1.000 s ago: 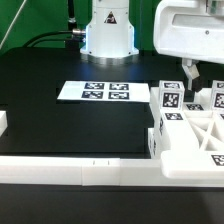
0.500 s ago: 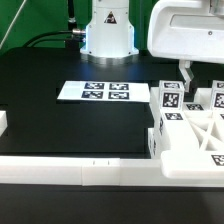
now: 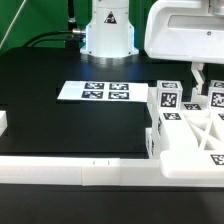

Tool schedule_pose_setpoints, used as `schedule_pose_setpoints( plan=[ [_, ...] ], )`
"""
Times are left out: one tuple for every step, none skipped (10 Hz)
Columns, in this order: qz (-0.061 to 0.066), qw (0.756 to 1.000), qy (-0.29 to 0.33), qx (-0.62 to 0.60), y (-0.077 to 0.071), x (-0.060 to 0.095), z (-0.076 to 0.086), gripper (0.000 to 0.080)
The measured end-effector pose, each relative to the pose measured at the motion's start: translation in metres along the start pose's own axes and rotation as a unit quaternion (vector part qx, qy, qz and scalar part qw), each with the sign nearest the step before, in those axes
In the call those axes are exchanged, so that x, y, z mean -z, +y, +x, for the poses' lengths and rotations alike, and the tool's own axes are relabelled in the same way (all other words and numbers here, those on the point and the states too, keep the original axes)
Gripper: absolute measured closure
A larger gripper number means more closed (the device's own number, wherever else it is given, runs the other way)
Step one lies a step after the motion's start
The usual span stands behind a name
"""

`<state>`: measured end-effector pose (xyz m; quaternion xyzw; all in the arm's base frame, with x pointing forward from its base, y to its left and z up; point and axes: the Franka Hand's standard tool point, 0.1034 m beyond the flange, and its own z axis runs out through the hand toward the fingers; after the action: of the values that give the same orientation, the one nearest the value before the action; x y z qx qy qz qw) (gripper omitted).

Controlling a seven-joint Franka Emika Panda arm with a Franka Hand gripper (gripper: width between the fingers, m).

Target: Assemble chair

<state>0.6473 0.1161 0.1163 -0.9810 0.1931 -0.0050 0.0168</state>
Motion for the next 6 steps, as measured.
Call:
schedule_pose_setpoints(
  plan=[
    [0.002,0.999,0.001,-0.035,-0.0002,-0.0001,0.0002,0.0515],
    [0.005,0.995,0.005,-0.097,-0.0004,-0.0001,0.0006,0.0515],
    [0.006,0.99,0.005,-0.142,-0.0008,-0.0001,-0.0007,0.0515],
    [0.007,0.981,0.005,-0.192,-0.0013,-0.0001,-0.0017,0.0515],
    [0.007,0.971,0.006,-0.24,-0.002,0.0,-0.002,0.0515],
    [0.007,0.963,0.007,-0.269,-0.003,0.0003,-0.0022,0.0515]
  ],
)
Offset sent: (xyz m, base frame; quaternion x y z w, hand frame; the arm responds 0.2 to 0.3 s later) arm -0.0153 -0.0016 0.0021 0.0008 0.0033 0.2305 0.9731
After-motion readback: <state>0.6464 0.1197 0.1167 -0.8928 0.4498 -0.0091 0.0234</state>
